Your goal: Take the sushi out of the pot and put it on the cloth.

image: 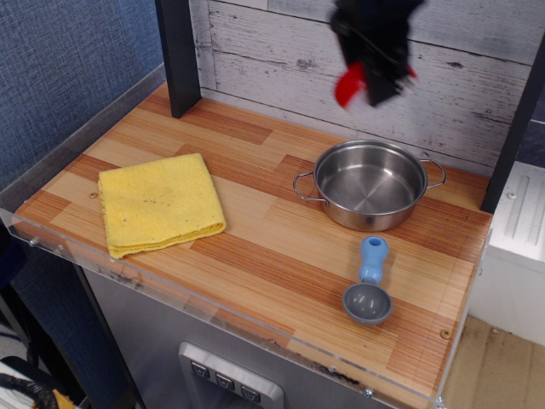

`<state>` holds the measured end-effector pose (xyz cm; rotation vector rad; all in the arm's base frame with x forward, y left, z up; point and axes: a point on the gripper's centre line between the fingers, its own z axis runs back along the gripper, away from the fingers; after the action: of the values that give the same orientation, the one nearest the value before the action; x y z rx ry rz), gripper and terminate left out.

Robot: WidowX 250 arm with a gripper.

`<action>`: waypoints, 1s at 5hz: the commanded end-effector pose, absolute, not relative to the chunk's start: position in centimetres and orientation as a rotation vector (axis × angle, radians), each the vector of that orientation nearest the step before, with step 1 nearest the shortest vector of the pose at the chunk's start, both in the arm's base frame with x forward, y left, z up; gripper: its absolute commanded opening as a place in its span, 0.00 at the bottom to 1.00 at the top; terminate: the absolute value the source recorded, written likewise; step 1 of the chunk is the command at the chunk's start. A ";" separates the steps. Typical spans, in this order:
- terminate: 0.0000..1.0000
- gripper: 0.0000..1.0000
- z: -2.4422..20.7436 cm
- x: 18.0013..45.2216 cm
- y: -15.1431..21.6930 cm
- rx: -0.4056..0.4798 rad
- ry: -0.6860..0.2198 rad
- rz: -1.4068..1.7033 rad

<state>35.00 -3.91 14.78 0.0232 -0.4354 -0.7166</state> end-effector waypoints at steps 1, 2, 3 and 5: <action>0.00 0.00 16.5 30.6 0.9 0.048 -0.464 -0.653; 0.00 0.00 15.6 28.8 3.4 0.065 -0.447 -0.623; 0.00 0.00 13.7 27.4 5.9 0.075 -0.414 -0.581; 0.00 0.00 10.2 26.1 9.7 0.113 -0.347 -0.492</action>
<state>26.69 10.37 9.34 0.0871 -0.3205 -0.4934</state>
